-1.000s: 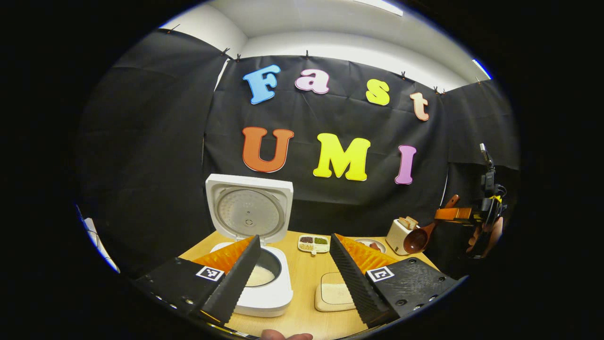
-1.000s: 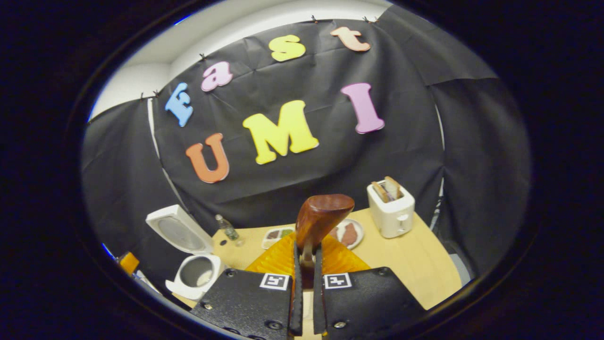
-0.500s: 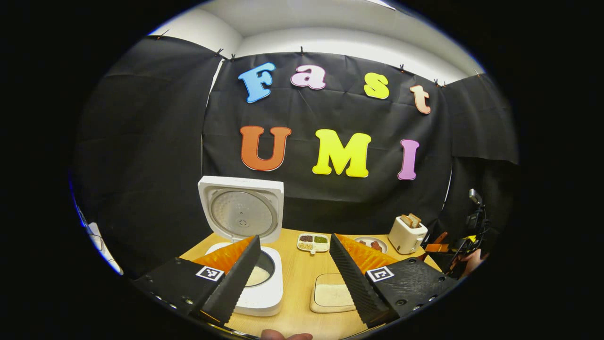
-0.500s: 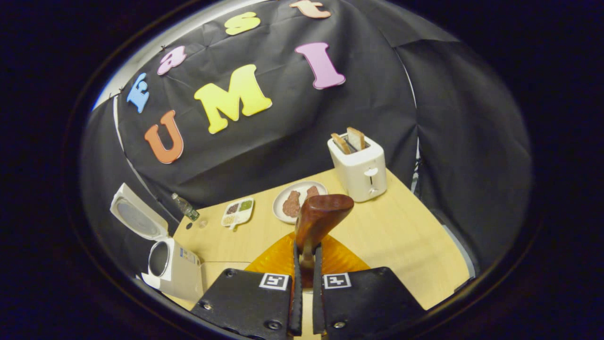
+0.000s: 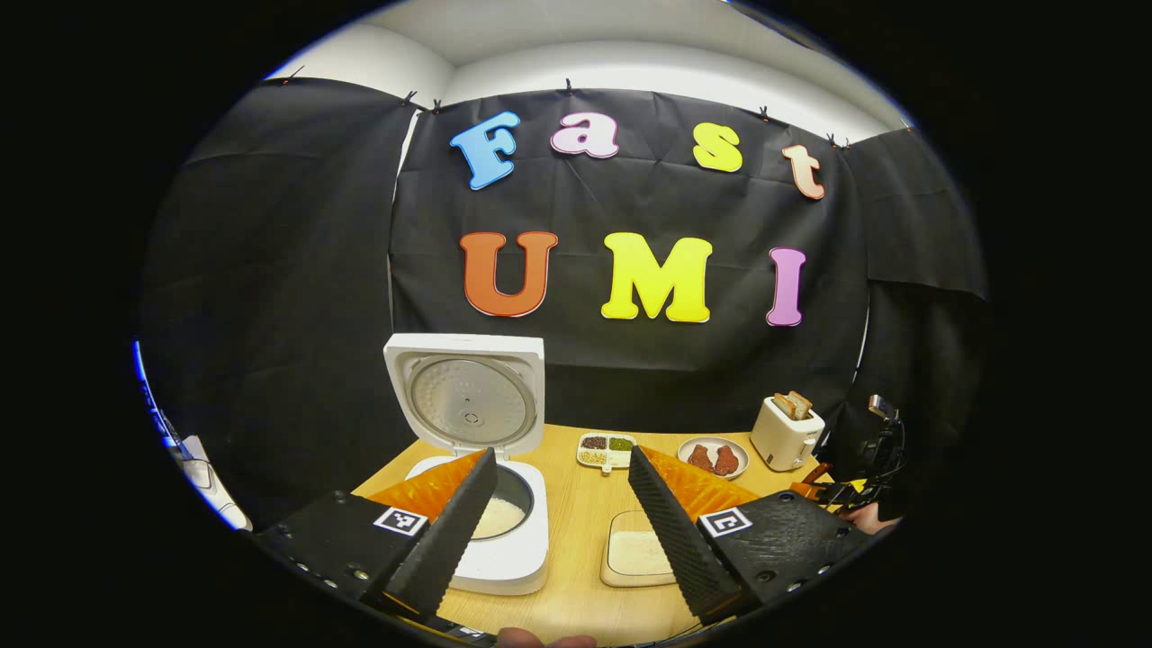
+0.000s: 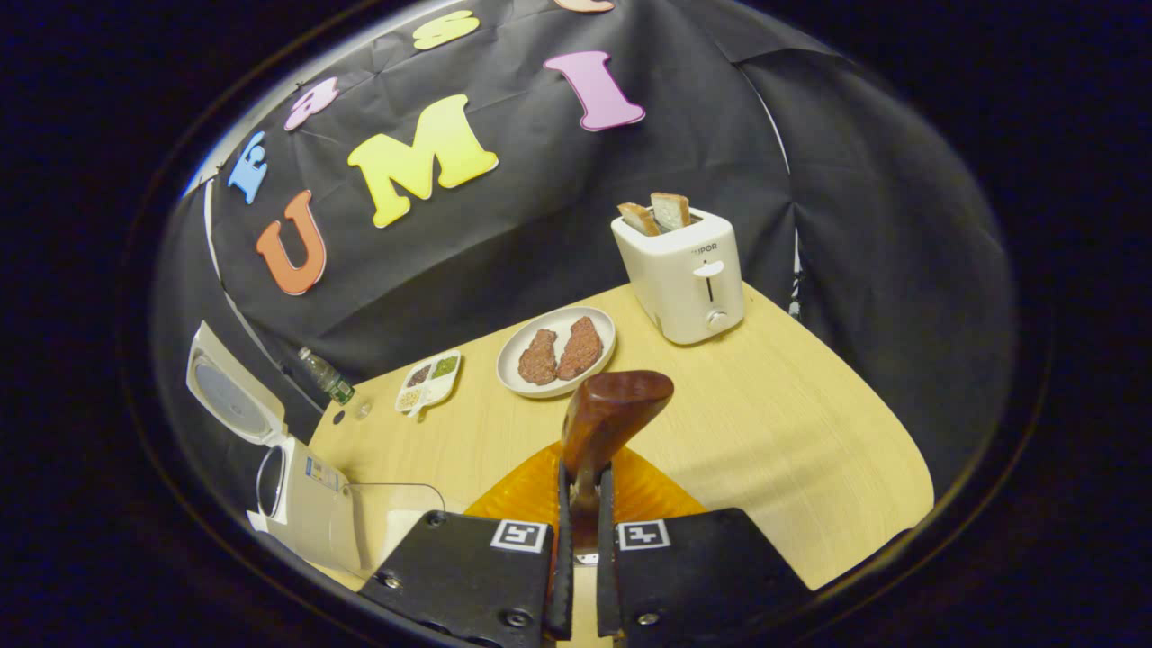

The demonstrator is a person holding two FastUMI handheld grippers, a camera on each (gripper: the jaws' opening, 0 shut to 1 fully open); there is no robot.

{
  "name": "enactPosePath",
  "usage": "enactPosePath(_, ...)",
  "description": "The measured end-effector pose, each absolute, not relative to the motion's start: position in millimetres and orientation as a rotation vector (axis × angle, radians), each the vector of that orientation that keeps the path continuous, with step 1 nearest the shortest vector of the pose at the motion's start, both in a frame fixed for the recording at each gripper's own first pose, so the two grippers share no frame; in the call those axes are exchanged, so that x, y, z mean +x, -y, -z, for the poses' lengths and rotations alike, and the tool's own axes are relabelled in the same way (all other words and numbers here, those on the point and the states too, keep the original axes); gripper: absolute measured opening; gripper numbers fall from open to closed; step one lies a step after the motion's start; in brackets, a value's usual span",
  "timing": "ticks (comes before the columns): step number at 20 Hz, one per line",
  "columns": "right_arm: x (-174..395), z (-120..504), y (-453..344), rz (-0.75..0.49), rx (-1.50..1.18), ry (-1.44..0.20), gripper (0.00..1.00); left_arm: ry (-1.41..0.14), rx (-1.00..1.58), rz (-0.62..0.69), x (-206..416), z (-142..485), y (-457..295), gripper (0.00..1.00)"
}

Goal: Close the left gripper, press the button to open the rice cooker; take a wooden spoon from the chopstick holder with the right hand, scoop a spoonful of rice and pour it into the rice cooker, then put the wooden spoon back into the chopstick holder.

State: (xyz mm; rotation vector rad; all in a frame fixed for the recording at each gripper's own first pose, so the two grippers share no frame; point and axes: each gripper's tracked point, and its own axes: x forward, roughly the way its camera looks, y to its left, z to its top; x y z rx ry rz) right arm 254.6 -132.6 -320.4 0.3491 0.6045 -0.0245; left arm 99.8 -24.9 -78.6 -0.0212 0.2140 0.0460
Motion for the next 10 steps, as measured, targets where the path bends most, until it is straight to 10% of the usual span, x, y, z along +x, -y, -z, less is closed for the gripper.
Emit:
enactPosePath(6,253.7,315.0,136.1,0.016,0.344,-0.588,0.24,-0.183,-0.021,-0.028,108.2,66.6,22.4,0.94)
enactPosePath(10,247.2,272.7,154.2,0.054,0.276,-0.519,0.69,-0.111,-0.011,-0.018,127.8,38.1,5.4,0.95)
